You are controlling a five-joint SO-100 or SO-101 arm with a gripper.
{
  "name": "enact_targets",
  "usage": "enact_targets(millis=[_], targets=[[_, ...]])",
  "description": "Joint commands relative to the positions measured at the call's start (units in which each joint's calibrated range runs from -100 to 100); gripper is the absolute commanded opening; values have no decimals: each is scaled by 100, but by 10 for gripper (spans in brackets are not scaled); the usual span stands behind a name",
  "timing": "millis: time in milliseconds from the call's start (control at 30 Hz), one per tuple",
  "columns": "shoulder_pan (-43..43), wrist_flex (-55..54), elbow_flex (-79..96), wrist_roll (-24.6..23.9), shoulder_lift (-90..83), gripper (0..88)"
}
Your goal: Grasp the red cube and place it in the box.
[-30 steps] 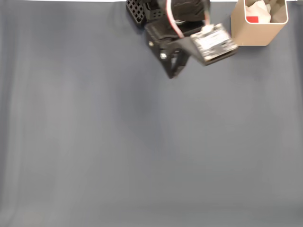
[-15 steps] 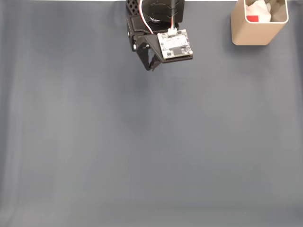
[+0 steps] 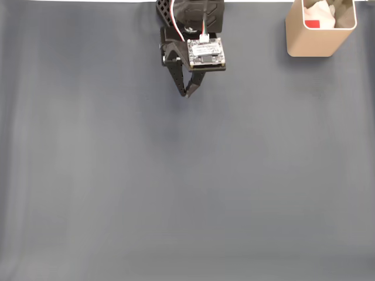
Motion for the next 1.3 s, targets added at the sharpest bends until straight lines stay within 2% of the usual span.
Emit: enact_targets(millis=[0, 400, 667, 900, 1267], targets=[[-7, -233, 236, -83, -314, 2], [29, -438, 1038, -420, -669, 2], [-7, -487, 1494, -405, -678, 2], [-355, -298, 1503, -527, -678, 2], [-326, 736, 1503, -205, -687, 2]])
